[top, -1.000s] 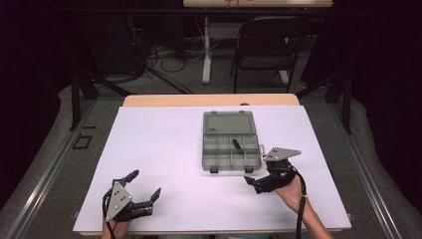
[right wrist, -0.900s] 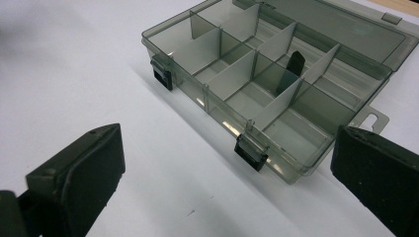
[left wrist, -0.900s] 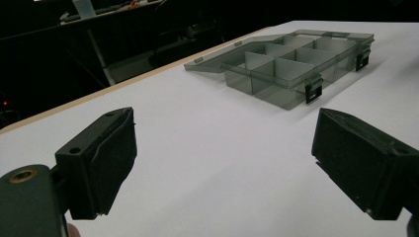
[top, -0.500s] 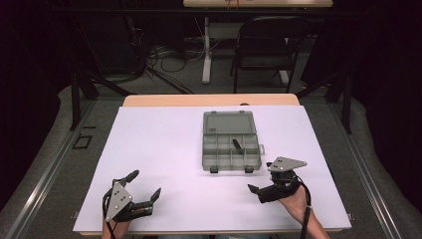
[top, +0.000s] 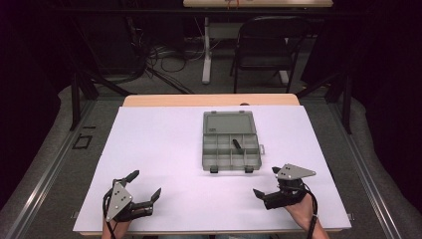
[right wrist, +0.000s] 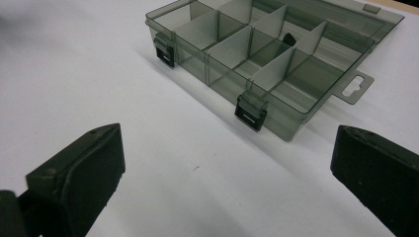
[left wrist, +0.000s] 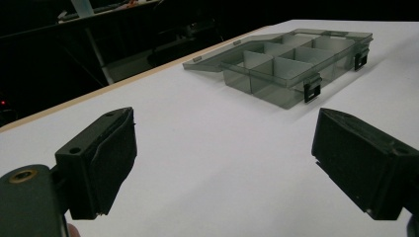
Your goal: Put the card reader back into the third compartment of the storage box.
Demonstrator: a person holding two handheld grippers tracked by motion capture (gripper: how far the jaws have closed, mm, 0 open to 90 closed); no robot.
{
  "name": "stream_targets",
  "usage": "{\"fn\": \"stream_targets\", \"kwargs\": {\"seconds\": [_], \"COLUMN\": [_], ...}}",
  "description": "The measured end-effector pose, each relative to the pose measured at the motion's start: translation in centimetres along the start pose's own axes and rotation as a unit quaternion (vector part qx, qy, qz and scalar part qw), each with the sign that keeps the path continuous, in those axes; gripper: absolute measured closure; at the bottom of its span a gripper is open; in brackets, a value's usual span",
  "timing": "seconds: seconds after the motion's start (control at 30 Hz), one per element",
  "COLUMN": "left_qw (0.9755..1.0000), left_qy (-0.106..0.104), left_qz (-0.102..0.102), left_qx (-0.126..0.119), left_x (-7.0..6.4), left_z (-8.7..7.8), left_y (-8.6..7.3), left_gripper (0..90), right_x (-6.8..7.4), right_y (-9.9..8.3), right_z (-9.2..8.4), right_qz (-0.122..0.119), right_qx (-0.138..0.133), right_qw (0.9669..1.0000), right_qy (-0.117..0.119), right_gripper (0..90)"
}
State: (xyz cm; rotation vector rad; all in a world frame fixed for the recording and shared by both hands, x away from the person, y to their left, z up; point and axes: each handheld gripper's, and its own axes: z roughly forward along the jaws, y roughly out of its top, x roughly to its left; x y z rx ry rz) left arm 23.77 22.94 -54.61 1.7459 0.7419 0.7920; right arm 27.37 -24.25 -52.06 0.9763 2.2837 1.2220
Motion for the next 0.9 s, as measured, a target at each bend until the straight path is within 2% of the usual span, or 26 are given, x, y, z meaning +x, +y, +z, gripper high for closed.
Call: {"fn": "stream_targets", "kwargs": {"seconds": [0.33,0.63,0.9], "left_qw": [1.0,1.0,1.0], "left_qy": [-0.001,-0.003,-0.002], "left_qz": [0.001,0.0,-0.001], "left_qx": [0.001,0.005,0.005], "left_x": [0.0,0.0,0.1], "left_z": [0.0,0.1,0.0], "left_y": [0.0,-0.1,-0.1], "left_gripper": [10.3,10.3,10.3], "right_x": [0.3,0.8,0.6], "right_y": [-1.6,-2.8,-3.1], "right_z": [-1.1,-2.0,-2.3], "right_qz": [0.005,-0.003,0.003], "right_qx": [-0.024,-0.048,-0.066], "right_qw": [0.9996,0.9985,0.9976], "right_qy": [-0.011,-0.026,-0.021], "right_gripper": [0.0,0.0,0.0]}}
